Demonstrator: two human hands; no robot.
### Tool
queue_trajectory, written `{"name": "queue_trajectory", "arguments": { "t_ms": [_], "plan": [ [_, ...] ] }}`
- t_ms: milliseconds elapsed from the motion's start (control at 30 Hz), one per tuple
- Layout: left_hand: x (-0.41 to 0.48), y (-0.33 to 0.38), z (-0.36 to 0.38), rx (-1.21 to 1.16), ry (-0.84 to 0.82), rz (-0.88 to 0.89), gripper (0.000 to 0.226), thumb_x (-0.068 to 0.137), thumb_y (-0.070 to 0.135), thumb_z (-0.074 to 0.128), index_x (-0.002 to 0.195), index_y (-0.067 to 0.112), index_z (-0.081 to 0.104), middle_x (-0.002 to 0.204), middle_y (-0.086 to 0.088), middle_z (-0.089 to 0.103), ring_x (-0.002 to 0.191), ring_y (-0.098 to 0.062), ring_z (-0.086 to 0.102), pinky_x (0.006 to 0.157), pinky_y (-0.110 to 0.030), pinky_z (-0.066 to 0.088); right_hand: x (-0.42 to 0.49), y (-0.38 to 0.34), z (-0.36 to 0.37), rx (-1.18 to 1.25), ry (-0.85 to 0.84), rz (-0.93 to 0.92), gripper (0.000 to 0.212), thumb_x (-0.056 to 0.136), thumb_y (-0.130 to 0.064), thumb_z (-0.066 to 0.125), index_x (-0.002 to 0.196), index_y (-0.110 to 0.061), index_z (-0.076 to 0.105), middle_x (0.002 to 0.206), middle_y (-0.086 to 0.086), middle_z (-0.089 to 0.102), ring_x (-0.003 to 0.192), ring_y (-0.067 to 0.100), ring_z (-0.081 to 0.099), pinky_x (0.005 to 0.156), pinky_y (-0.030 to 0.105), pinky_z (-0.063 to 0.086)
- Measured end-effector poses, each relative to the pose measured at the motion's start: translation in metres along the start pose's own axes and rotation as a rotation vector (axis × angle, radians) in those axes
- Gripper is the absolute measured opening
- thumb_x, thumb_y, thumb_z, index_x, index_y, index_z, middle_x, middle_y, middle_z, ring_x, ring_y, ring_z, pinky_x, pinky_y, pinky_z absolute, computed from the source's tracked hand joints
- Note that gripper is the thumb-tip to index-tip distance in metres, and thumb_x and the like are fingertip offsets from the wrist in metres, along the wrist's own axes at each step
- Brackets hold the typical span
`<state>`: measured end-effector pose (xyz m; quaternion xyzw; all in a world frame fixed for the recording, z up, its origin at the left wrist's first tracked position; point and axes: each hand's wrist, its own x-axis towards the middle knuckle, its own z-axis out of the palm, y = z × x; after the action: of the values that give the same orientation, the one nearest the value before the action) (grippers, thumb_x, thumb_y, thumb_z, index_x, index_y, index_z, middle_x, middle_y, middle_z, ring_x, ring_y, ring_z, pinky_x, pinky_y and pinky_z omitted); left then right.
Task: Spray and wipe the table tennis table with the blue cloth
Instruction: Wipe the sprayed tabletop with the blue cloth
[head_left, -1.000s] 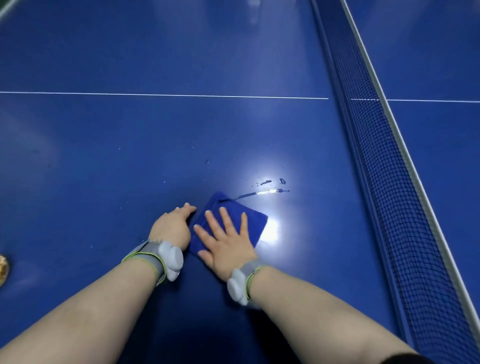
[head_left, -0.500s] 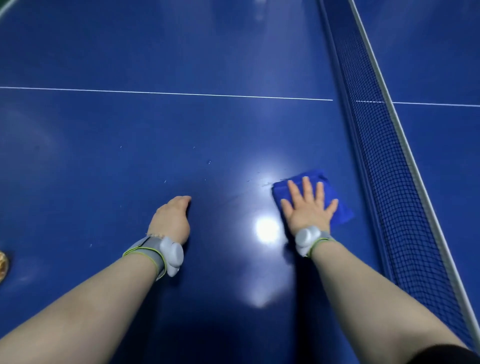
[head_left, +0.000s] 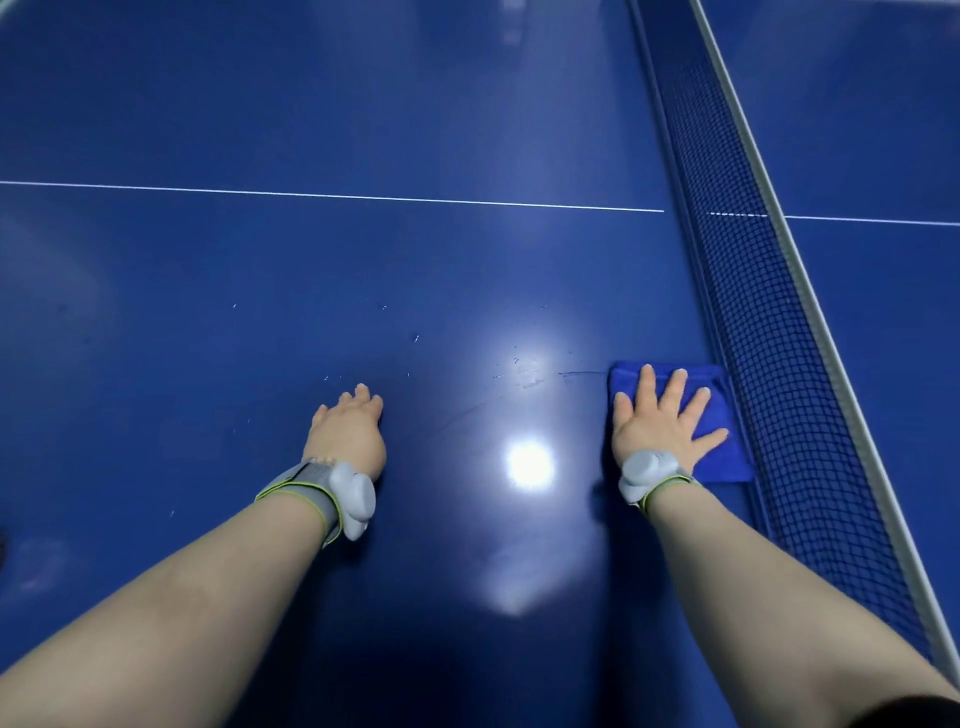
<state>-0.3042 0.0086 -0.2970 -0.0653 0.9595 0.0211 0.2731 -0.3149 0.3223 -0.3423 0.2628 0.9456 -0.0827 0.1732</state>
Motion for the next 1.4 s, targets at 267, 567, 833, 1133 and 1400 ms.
{"name": "queue_trajectory", "arguments": {
  "t_ms": [267, 567, 833, 1133, 1400],
  "plan": [
    [0.002, 0.000, -0.015, 0.094, -0.116, -0.015, 0.068, 0.091, -0.002, 0.036, 0.152, 0.019, 0.015, 0.160, -0.005, 0.005, 0.145, -0.030, 0.015, 0.115, -0.037, 0.019, -0.038, -0.102, 0.024, -0.131, -0.056, -0.518, 0.060, 0.100, -0.056, 0.019, 0.154, -0.039, -0.002, 0.163, -0.004, -0.016, 0.148, 0.030, -0.020, 0.112, 0.067, -0.011],
    [0.026, -0.029, -0.006, -0.115, -0.008, 0.014, 0.053, 0.093, 0.008, 0.039, 0.142, 0.028, 0.042, 0.149, 0.000, 0.040, 0.131, -0.024, 0.044, 0.103, -0.034, 0.041, -0.089, -0.161, 0.051, -0.347, -0.129, -1.075, 0.063, 0.100, -0.056, 0.025, 0.156, -0.035, 0.002, 0.164, -0.005, -0.014, 0.148, 0.028, -0.021, 0.110, 0.067, -0.016],
    [0.037, -0.023, -0.009, -0.170, 0.288, 0.068, 0.026, 0.090, 0.010, 0.043, 0.106, 0.014, 0.063, 0.110, -0.006, 0.062, 0.099, -0.032, 0.054, 0.086, -0.039, 0.045, -0.017, -0.141, 0.018, -0.228, -0.059, -0.775, 0.060, 0.097, -0.061, 0.028, 0.152, -0.047, 0.008, 0.164, -0.012, -0.008, 0.150, 0.025, -0.015, 0.113, 0.066, -0.009],
    [0.068, 0.000, -0.006, -0.161, 0.164, 0.083, 0.063, 0.099, 0.040, 0.040, 0.151, 0.013, 0.018, 0.160, -0.007, 0.003, 0.148, -0.026, 0.003, 0.120, -0.041, 0.009, 0.072, -0.032, -0.024, -0.053, 0.039, -0.197, 0.060, 0.098, -0.060, 0.023, 0.153, -0.045, 0.007, 0.164, -0.011, -0.008, 0.150, 0.026, -0.014, 0.114, 0.065, -0.005],
    [0.093, 0.017, -0.014, -0.126, 0.140, 0.091, 0.063, 0.099, 0.044, 0.035, 0.151, 0.013, 0.016, 0.160, -0.006, 0.002, 0.148, -0.026, 0.001, 0.119, -0.041, 0.011, 0.088, -0.041, -0.029, -0.044, 0.043, -0.063, 0.059, 0.099, -0.058, 0.014, 0.154, -0.041, 0.001, 0.164, -0.006, -0.011, 0.149, 0.031, -0.017, 0.113, 0.068, -0.004]
  ]
}}
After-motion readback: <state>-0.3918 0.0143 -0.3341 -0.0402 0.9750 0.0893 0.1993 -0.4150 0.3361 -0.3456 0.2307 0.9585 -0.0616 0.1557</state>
